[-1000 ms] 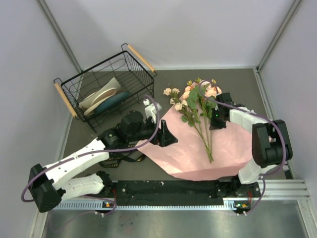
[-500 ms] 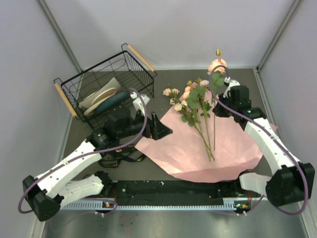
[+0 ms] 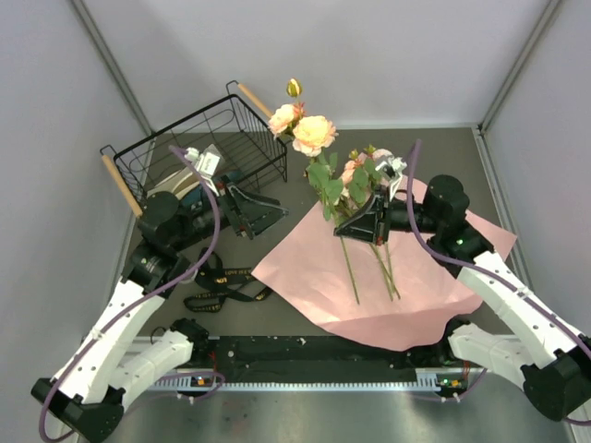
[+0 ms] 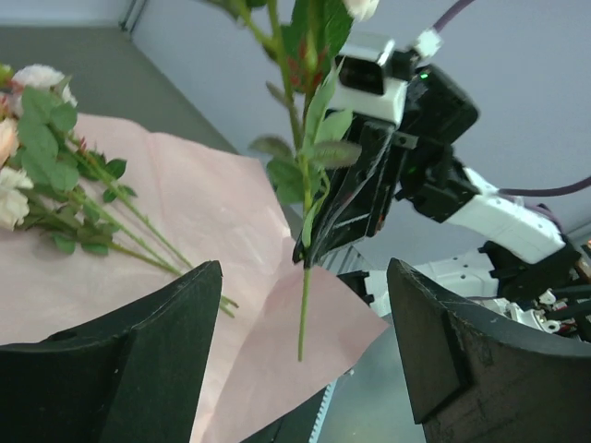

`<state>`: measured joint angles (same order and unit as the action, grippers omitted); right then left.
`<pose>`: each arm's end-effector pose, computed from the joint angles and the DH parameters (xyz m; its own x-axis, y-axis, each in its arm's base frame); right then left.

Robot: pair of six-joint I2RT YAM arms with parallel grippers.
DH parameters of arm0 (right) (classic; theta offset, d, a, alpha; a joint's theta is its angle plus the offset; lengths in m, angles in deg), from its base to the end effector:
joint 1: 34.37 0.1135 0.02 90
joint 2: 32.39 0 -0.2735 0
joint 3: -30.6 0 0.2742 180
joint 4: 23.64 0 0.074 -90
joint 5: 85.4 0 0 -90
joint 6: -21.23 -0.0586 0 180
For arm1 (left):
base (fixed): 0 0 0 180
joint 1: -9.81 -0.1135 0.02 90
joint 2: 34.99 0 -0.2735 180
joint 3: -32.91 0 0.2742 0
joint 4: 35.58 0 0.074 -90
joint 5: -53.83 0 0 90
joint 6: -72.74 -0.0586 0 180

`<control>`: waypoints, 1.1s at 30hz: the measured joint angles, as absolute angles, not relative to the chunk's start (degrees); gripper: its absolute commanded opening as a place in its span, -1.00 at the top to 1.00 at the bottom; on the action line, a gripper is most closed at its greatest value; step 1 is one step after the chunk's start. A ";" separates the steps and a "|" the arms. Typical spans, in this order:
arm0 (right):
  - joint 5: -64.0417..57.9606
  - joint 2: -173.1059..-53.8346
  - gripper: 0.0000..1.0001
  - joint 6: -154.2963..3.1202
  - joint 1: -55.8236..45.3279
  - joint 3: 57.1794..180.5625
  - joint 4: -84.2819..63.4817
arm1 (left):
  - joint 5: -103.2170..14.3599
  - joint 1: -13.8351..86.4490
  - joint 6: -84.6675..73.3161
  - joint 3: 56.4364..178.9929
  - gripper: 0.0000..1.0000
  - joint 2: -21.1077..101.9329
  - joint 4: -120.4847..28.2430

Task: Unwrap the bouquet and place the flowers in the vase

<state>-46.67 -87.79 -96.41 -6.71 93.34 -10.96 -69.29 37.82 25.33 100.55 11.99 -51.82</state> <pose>0.1974 0.1551 0.3634 -0.5269 0.0515 -0.8484 -0.8285 0.1915 0.5262 0.1727 -0.1281 0.4197 -0.5416 -0.3539 -0.7625 0.6897 0.3315 -0.6437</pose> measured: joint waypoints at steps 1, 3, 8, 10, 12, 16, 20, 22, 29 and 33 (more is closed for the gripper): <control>-48.61 -87.79 1.00 -97.81 -6.08 92.64 -13.28 | -70.06 37.42 25.81 100.55 -0.70 11.27 -50.75; -51.56 -87.72 1.00 -100.19 -4.73 91.40 -16.73 | -71.39 37.14 26.49 100.57 -0.75 10.20 -49.00; -57.83 -87.48 1.00 -107.67 -2.39 88.32 -27.42 | -73.93 36.55 30.32 100.48 -0.56 9.41 -43.69; -59.34 -87.35 1.00 -109.96 -1.91 87.66 -30.83 | -74.41 36.40 32.79 100.05 -0.47 9.93 -40.28; -60.17 -86.93 1.00 -111.49 -1.43 87.14 -33.37 | -74.84 36.09 35.21 99.24 -0.47 10.59 -36.70; -61.33 -86.26 1.00 -113.00 -0.59 86.74 -35.90 | -75.70 35.74 40.70 96.72 -0.38 12.08 -27.38; -61.53 -85.99 1.00 -113.66 0.52 86.61 -36.95 | -77.47 35.72 45.62 96.22 -0.22 14.55 -20.02; -61.46 -86.02 1.00 -113.61 1.13 86.61 -36.97 | -77.82 35.72 48.00 94.80 -0.13 15.49 -15.47; -61.20 -86.08 1.00 -112.85 2.49 86.26 -36.34 | -79.30 35.72 53.33 93.34 0.04 17.58 -7.60; -60.76 -86.47 1.00 -111.19 3.75 86.26 -34.68 | -79.56 35.74 54.34 93.34 0.13 17.89 -5.33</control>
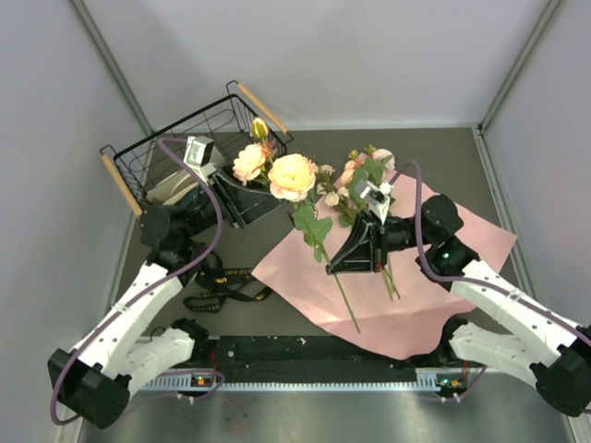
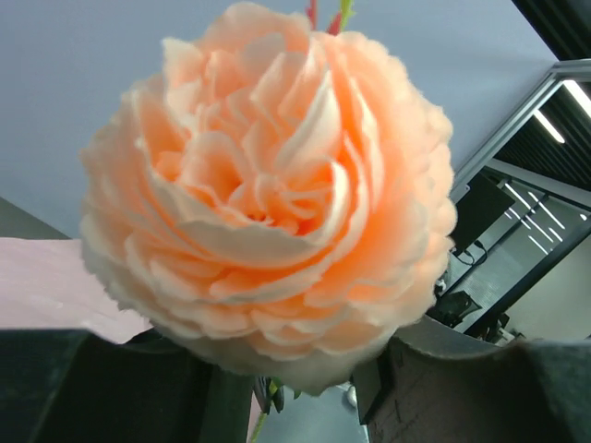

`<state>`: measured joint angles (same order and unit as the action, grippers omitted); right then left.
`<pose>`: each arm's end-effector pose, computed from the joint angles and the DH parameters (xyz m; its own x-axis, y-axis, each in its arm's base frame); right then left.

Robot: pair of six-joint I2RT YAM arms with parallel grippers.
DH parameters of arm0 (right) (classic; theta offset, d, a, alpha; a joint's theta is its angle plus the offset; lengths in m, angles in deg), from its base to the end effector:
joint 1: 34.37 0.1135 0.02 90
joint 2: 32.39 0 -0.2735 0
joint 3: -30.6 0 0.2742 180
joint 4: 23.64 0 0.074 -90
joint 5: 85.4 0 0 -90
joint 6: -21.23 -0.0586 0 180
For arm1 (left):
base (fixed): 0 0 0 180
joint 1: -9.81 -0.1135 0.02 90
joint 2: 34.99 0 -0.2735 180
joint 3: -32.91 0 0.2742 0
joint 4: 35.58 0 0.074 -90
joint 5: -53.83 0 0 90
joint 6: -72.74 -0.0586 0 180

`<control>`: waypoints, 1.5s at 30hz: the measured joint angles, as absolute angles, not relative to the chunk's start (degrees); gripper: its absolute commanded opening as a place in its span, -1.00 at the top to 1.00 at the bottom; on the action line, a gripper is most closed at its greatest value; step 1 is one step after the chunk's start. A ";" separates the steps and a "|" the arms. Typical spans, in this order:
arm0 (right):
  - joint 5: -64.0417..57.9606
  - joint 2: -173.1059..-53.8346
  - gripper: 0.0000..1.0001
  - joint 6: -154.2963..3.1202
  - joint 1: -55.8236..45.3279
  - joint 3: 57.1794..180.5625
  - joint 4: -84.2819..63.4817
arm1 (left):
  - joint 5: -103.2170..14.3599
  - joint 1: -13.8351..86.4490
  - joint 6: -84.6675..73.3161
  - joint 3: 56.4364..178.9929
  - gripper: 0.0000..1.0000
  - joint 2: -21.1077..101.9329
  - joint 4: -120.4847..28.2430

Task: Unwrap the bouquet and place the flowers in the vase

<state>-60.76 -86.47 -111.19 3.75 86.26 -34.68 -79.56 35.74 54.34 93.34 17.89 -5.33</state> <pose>0.1478 0.1837 0.3641 -0.5174 -0.0485 -0.8543 -0.8211 -0.2531 0.5117 0.1793 -0.1319 0.4391 -0.5907 -0.4795 -0.6489 0.7774 -0.1229 -0.6169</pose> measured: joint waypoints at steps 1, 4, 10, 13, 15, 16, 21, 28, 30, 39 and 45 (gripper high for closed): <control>-60.61 -86.71 1.00 -110.82 3.93 86.26 -34.33 | -79.76 35.78 54.62 93.34 0.16 18.04 -4.70; -60.09 -87.44 1.00 -110.14 4.41 86.26 -33.58 | -79.87 35.78 54.88 93.34 0.38 18.28 -4.41; -59.50 -88.07 1.00 -108.76 5.26 86.28 -33.06 | -79.87 35.83 54.45 93.34 0.31 18.39 -4.89; -59.06 -88.07 1.00 -107.65 5.28 86.39 -31.70 | -79.89 35.83 54.16 93.34 0.12 18.41 -5.40; -58.64 -88.07 1.00 -107.12 5.28 86.39 -30.90 | -79.94 35.83 54.12 93.34 0.09 18.41 -5.42; -58.40 -88.07 1.00 -106.86 5.28 86.39 -30.59 | -79.94 35.83 54.12 93.34 0.13 18.39 -5.44; -57.59 -88.07 1.00 -105.98 5.31 86.42 -29.37 | -79.91 35.83 53.92 93.34 0.51 18.39 -6.01; -56.89 -88.07 0.38 -105.13 5.39 86.44 -27.22 | -79.54 35.83 51.65 93.45 0.89 18.09 -8.24; -55.15 -88.05 -0.34 -104.21 5.48 87.01 -24.67 | -79.37 35.83 49.55 94.41 1.00 17.58 -12.32; -25.42 -80.70 -0.98 -95.19 5.20 91.79 -2.85 | -64.96 35.96 21.44 113.90 1.00 11.94 -52.83; -10.05 -74.93 -0.97 -92.24 -1.27 92.43 6.26 | -38.45 36.05 3.74 119.74 1.00 3.40 -69.70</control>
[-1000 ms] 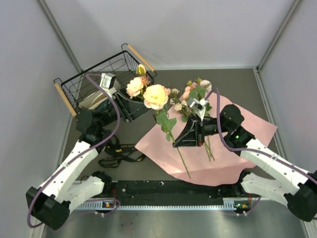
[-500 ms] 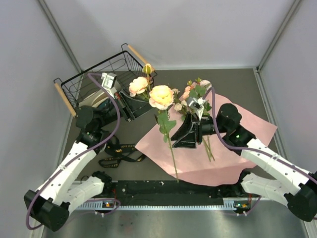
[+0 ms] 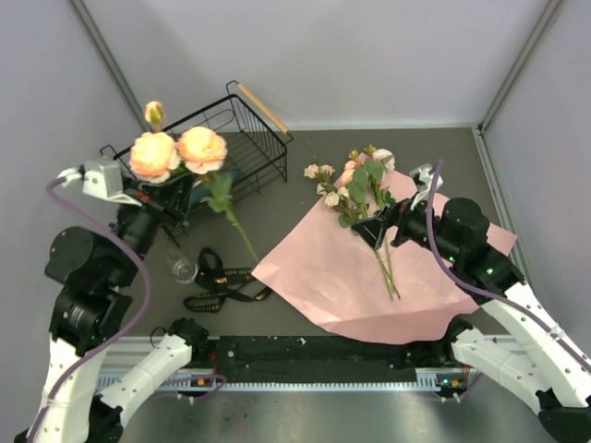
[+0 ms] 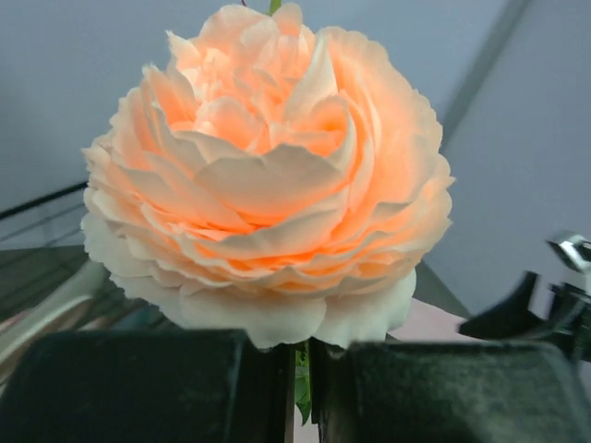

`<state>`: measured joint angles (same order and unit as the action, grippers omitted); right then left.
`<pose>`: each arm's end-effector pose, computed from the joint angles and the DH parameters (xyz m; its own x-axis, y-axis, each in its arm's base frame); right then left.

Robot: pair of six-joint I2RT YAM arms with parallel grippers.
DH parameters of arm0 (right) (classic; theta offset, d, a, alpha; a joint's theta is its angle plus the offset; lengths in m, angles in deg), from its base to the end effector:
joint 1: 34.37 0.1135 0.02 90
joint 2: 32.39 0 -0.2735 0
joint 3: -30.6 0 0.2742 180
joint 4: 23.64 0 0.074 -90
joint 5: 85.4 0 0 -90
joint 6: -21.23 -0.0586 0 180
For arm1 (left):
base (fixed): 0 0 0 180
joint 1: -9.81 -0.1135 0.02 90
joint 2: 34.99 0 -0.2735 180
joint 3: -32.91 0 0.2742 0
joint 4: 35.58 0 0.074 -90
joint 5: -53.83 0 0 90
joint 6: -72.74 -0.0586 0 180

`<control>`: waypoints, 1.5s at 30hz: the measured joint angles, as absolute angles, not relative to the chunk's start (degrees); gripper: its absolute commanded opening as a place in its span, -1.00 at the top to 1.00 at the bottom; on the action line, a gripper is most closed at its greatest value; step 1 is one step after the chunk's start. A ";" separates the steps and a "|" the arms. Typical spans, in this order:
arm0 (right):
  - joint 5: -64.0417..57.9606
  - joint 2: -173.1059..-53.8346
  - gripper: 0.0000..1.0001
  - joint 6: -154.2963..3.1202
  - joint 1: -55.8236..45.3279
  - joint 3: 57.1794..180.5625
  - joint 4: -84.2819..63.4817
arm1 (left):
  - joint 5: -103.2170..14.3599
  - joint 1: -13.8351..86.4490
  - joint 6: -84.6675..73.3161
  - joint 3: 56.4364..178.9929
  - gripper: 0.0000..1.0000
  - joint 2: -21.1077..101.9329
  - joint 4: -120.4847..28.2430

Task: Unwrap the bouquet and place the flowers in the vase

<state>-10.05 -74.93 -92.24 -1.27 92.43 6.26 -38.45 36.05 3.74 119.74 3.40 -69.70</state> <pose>0.1643 0.1248 0.3649 -0.4348 0.1765 -0.8830 -0.6142 0.6590 0.4342 0.1030 -0.0534 0.5213 0.0364 -0.4172 -0.9081 0.5242 0.7816 -0.3380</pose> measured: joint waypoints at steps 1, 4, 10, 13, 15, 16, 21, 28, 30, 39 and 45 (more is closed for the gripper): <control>-9.14 -74.78 -0.97 -92.02 -1.93 92.43 7.07 | -34.45 36.05 1.18 120.31 1.00 2.39 -71.23; -8.24 -74.89 -0.97 -91.76 -2.21 92.32 8.69 | -24.35 36.05 -5.94 122.93 1.00 1.58 -74.11; -8.00 -75.41 -0.97 -91.89 -2.26 89.78 10.44 | -9.91 36.05 -17.77 128.63 1.00 3.33 -75.12; -8.11 -75.66 -0.97 -91.89 -2.26 89.72 10.92 | -5.82 36.05 -21.90 131.08 1.00 5.17 -73.94; -8.31 -75.70 -0.98 -91.89 -2.26 89.72 10.92 | -3.52 36.05 -24.54 132.87 1.00 6.85 -72.63; -8.50 -75.70 -0.97 -91.89 -2.26 89.72 10.92 | -2.50 36.05 -26.12 133.88 1.00 7.84 -71.64; -9.22 -75.98 -0.97 -91.91 -2.26 89.72 10.92 | -0.73 36.05 -29.66 140.46 1.00 12.64 -69.98; -10.23 -76.09 -0.97 -92.41 -2.26 89.72 10.89 | 0.65 36.05 -32.61 143.28 1.00 14.09 -69.22; -10.36 -76.09 -0.98 -92.48 -2.26 89.72 10.87 | 1.24 36.05 -33.51 143.28 1.00 14.06 -69.28; -10.97 -76.79 -0.98 -92.89 -2.26 89.72 10.15 | 2.25 36.05 -32.26 143.34 1.00 11.94 -72.96; -11.72 -77.25 -0.98 -93.24 -2.26 88.93 9.12 | 2.05 36.05 -29.99 143.83 1.00 10.70 -76.19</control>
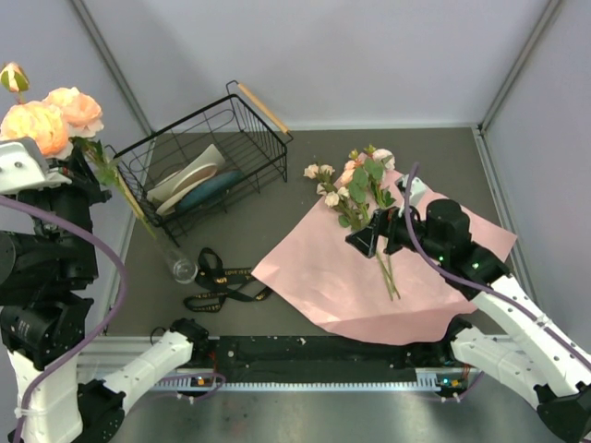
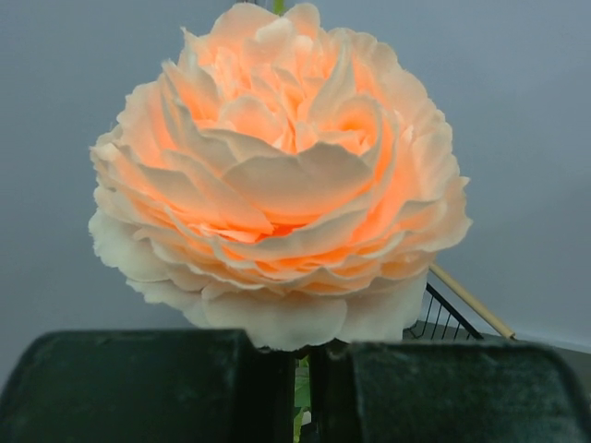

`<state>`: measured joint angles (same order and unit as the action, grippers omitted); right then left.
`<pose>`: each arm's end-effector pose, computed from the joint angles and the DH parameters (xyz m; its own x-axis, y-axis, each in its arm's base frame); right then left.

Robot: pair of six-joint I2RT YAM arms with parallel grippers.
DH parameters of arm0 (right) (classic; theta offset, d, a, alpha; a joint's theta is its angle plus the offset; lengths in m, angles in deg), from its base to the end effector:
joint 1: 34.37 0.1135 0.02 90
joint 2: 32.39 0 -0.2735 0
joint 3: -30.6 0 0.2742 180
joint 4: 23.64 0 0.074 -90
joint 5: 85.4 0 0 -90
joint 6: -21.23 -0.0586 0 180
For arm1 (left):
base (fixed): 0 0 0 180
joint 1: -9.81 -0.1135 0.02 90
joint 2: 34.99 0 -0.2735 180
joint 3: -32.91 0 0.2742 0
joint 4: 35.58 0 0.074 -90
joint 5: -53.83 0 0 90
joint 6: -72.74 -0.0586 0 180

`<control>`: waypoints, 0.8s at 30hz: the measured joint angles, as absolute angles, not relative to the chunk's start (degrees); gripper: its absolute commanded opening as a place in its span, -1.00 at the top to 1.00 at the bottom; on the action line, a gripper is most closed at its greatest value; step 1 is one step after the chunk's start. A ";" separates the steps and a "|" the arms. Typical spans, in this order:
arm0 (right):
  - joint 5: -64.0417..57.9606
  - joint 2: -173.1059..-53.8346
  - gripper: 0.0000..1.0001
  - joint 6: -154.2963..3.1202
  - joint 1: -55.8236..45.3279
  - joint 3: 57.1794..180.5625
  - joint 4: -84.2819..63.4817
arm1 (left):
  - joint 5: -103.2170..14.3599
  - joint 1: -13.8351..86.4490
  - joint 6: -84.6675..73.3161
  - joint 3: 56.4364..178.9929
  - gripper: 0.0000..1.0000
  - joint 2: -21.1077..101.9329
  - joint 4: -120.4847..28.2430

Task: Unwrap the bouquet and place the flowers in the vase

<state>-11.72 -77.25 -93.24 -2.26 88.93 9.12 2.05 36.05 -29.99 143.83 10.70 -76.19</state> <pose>0.1740 0.1286 0.3273 -0.5590 0.1185 -0.8206 -0.5529 0.6843 0.4755 0.0635 0.0091 0.6082 0.3299 0.0304 -0.9435 -0.2356 0.9705 -0.0511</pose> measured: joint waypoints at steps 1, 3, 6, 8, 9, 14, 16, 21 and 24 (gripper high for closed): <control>-11.76 -77.25 -0.97 -93.33 -2.26 88.69 9.12 | 2.05 36.05 -29.77 143.45 1.00 10.37 -76.32; -11.83 -77.25 -0.97 -93.42 -2.26 88.40 8.91 | 2.05 36.05 -29.53 142.73 1.00 9.82 -76.50; -12.07 -77.27 -0.97 -93.46 -2.26 88.19 8.71 | 2.05 36.05 -29.29 141.62 1.00 9.52 -76.47; -12.17 -77.25 -0.98 -93.50 -2.26 88.19 8.56 | 2.03 36.05 -29.24 140.22 1.00 9.32 -76.32; -12.22 -77.25 -0.98 -93.53 -2.26 88.19 8.49 | 2.03 36.05 -29.24 139.45 1.00 9.23 -76.10; -12.22 -77.23 -0.98 -93.88 -2.26 87.97 8.23 | 2.05 36.05 -29.24 134.93 1.00 8.53 -74.73; -12.22 -77.19 -0.97 -93.90 -2.26 87.79 8.36 | 2.05 36.05 -29.29 132.96 1.00 8.03 -74.07; -12.22 -77.16 -0.97 -93.90 -2.26 87.79 8.32 | 2.36 36.05 -29.20 129.20 1.00 6.63 -72.15; -12.24 -77.16 -0.98 -93.88 -2.26 87.79 8.32 | 2.66 36.05 -28.94 125.97 1.00 5.26 -70.01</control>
<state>-12.24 -77.16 -93.88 -2.26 87.79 8.32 2.66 36.05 -28.94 125.97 5.26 -70.01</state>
